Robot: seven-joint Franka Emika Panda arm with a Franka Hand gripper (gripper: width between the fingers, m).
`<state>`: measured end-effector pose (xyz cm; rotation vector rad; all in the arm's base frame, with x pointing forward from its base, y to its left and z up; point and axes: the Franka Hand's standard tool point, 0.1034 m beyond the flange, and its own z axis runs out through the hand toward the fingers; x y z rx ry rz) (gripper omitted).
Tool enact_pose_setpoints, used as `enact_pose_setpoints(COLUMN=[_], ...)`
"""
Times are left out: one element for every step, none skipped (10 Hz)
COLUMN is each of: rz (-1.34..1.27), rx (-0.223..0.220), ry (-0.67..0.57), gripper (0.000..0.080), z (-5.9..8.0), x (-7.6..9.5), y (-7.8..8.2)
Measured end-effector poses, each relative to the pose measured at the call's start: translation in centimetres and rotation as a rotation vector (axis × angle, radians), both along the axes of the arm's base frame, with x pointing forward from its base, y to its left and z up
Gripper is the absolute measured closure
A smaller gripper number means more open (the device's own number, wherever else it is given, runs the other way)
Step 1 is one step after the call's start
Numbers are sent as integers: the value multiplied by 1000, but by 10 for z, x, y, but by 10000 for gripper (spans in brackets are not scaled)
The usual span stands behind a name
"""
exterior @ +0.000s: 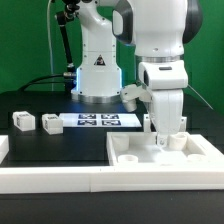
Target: Assemble square table
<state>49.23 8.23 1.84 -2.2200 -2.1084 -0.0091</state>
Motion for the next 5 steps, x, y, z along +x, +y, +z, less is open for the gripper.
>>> enact_pose_setpoints(rz=[-27, -52, -76, -102, -139], rx=[-6, -13, -18, -23, -25], ry=[-4, -9, -18, -31, -50], gripper=[164, 153, 153, 153, 150], z=[6, 15, 22, 32, 41], x=[0, 0, -1, -5, -10], y=[-2, -4, -6, -7, -7])
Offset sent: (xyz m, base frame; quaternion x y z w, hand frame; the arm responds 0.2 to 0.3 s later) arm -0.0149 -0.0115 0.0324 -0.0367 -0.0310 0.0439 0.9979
